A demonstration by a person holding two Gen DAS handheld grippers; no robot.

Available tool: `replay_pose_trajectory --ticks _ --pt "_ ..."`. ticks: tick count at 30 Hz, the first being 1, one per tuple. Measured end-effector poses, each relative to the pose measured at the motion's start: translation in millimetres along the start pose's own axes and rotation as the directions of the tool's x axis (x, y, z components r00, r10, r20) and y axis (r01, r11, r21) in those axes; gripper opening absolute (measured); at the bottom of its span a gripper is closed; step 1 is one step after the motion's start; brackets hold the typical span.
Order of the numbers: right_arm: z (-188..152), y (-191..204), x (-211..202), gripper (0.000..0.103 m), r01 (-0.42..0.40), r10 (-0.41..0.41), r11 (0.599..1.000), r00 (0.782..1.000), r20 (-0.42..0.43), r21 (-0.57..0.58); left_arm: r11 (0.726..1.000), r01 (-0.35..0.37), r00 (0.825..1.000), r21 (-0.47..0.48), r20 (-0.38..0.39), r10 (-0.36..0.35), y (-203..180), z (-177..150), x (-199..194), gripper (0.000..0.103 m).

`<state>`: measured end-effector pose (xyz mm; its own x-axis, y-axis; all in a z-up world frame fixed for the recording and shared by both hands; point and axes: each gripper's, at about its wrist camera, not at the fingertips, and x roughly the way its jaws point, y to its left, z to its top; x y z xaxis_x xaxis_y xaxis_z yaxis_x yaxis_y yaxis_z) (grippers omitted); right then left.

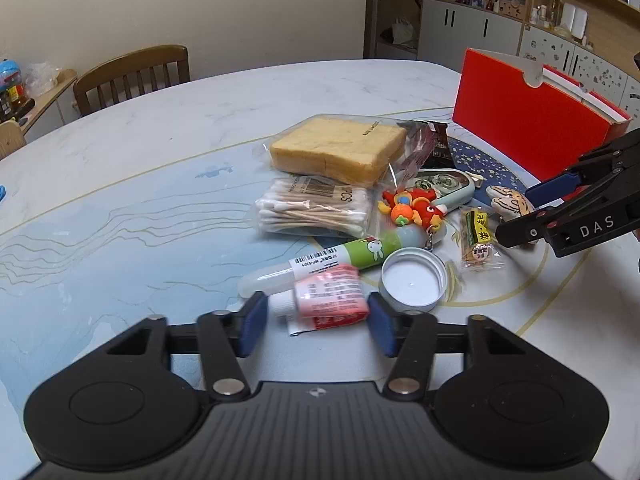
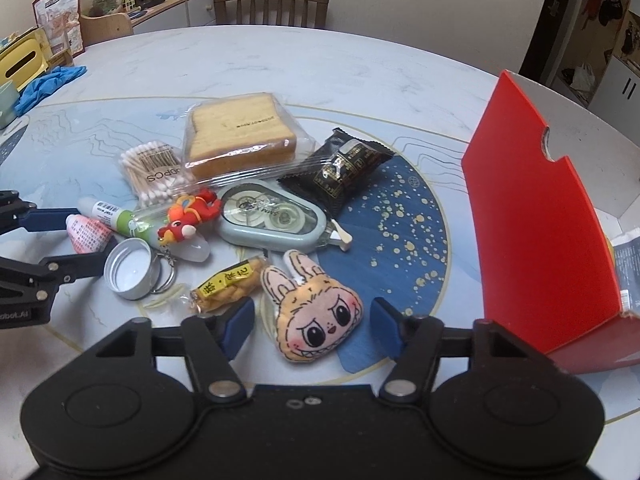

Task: Organize objects
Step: 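Grasp the bunny keychain with the right gripper while the left grasps the pink tube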

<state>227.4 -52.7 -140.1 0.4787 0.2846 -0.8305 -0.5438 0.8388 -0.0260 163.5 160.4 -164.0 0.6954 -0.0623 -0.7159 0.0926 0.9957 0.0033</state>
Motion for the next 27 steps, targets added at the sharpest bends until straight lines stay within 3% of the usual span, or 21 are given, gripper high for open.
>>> replay_pose_trajectory --ticks 3,5,8,22,27 --pt "-1 2 -1 0.056 0.006 -0.006 1.000 1.000 0.006 -0.011 1.000 0.003 1.000 -0.001 -0.001 -0.003 0 0 0 0.051" --pt "-1 2 -2 0.046 0.008 -0.008 1.000 1.000 0.005 -0.011 1.000 0.007 1.000 -0.002 0.000 -0.007 0 0 -1 0.051" --pt "-2 2 -5 0.044 0.002 -0.002 1.000 1.000 0.009 -0.004 1.000 0.009 1.000 -0.001 0.002 -0.009 -1 1 -3 0.051" --pt "-9 -7 -50 0.043 -0.011 0.009 0.999 0.999 0.046 0.039 0.999 0.012 1.000 -0.038 0.005 -0.012 -6 13 -31 0.050" --pt "-8 -15 -72 0.043 -0.014 0.011 0.998 0.998 0.066 0.054 1.000 0.030 0.999 -0.007 0.021 -0.030 -19 25 -46 0.050"
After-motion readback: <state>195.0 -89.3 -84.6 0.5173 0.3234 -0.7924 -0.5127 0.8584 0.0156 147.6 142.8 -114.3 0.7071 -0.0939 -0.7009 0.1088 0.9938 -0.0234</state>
